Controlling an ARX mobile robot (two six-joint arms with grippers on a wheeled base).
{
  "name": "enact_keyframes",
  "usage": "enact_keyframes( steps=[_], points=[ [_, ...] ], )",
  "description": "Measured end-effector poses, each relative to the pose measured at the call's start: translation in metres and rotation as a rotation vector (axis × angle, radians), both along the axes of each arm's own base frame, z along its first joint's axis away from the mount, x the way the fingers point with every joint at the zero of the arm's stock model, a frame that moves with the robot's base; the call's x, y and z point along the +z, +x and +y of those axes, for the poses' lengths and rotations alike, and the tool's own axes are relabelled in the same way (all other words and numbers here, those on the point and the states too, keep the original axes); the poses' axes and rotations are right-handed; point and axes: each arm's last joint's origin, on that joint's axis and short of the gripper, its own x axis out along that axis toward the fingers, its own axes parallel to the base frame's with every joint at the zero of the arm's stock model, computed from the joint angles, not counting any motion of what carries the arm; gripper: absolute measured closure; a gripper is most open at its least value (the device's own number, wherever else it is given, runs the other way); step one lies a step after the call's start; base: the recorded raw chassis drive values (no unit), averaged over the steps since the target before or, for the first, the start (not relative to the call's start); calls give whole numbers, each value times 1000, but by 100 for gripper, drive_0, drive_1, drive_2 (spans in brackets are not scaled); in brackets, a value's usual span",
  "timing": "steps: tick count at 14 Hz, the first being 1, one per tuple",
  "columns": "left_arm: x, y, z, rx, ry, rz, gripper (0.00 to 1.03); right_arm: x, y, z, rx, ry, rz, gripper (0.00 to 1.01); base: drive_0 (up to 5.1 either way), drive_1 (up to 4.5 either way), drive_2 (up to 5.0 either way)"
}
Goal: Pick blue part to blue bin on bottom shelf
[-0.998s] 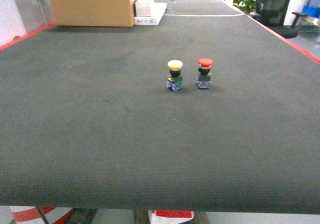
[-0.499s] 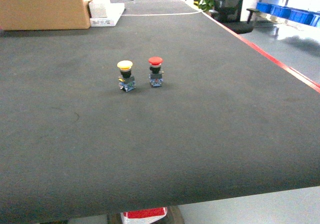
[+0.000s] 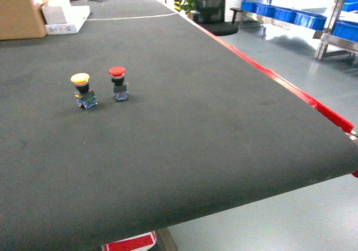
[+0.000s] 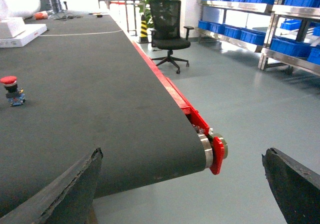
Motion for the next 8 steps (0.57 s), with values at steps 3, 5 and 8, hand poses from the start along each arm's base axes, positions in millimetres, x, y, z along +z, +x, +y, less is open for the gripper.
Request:
enact_keyframes(
  steps=[3,5,8],
  points=[
    [0,0,0,0,0,0,59,0,0,0,0,0,0,3,-159,-159,-159],
    [0,0,0,0,0,0,59,0,0,0,0,0,0,3,-150,-150,-150],
    [0,0,0,0,0,0,59,0,0,0,0,0,0,3,-161,-161,-161]
  ],
)
